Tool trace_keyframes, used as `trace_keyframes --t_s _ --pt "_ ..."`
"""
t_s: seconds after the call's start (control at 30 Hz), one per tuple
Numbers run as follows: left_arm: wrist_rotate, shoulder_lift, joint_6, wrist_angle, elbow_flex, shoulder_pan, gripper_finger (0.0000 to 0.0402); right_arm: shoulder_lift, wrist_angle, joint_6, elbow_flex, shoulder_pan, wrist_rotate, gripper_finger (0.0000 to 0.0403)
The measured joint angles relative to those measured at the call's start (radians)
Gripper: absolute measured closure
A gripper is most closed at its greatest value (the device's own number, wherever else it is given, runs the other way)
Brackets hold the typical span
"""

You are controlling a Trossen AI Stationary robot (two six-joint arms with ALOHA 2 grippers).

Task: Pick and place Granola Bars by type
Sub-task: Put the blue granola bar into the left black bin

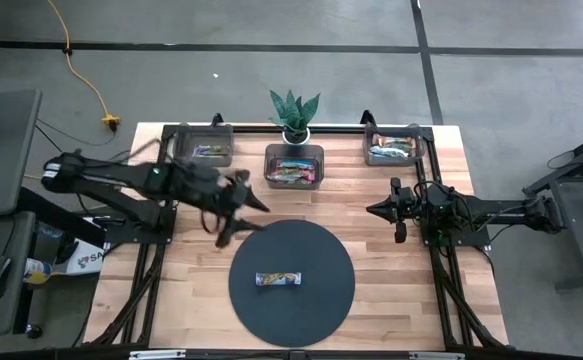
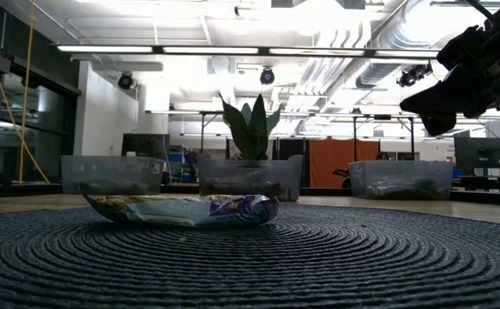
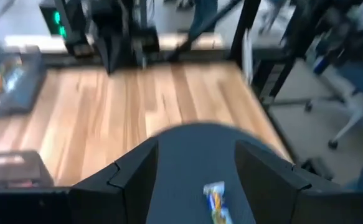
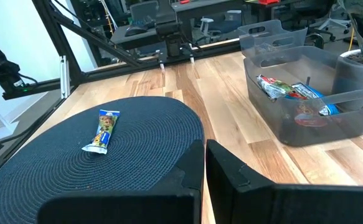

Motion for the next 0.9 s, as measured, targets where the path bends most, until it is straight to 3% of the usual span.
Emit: trace_keyframes --t_s 0.17,0.5,0.9 --pt "-0.077 0.113 -0.053 -0.024 0.000 -0.078 0.0193 0.000 0.000 0.000 0.000 0.000 0.000 0.0402" --pt "-0.078 0.332 -0.160 -0.085 0.000 -0.142 0.0192 0.000 -0.001 0.000 0.000 0.000 0.000 0.0402" --pt "-0.035 0.483 -0.290 -0.005 0.000 -0.157 0.0192 0.000 0.000 0.000 0.001 0.000 0.000 0.0402"
